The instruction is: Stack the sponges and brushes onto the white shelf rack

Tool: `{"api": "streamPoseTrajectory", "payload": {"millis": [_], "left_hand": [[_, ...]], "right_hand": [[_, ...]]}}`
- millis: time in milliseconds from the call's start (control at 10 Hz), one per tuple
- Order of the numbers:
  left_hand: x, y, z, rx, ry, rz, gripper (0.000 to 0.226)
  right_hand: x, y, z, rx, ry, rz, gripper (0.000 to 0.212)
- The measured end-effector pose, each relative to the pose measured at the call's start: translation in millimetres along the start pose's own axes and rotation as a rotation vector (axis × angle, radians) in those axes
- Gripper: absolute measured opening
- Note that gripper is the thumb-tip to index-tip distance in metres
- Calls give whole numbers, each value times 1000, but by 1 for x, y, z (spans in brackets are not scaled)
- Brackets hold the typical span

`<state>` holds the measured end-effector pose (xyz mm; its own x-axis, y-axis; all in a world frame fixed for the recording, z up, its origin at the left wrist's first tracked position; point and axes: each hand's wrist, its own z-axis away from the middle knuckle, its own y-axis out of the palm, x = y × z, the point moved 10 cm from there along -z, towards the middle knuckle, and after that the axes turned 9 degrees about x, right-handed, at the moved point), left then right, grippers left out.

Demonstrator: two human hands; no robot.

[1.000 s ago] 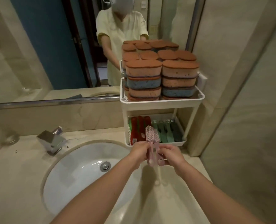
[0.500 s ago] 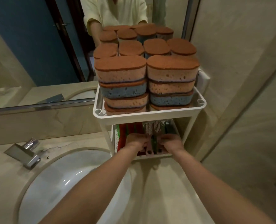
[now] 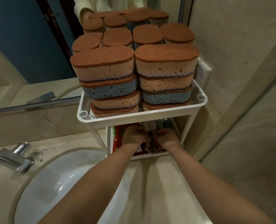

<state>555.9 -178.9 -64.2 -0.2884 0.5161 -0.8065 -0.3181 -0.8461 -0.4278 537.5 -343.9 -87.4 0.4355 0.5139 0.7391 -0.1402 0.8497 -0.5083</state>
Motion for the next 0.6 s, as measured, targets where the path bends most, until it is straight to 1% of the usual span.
{"api": "streamPoseTrajectory", "payload": {"millis": [100,200,300,400,500,600], "left_hand": [[-4,-4,2,-44,13,-117,7],[-11,-10,4,-96,46,-282,15],[-11,-12,6,-107,53,-292,21],[-3,-13,15,-115,35,-185,16],[12,-10,31,-103,52,39,12],[28,-13,48,-149,39,230,20]], "right_hand": [[0,-1,1,-17,-12,22,17],[0,-2,5,-21,-23,51,17],[5,-5,12,-31,-52,94,17],[10,-8,24,-44,-83,128,18],[12,-9,40,-85,-148,-34,16],[19,-1,59,-131,-243,-149,10]]}}
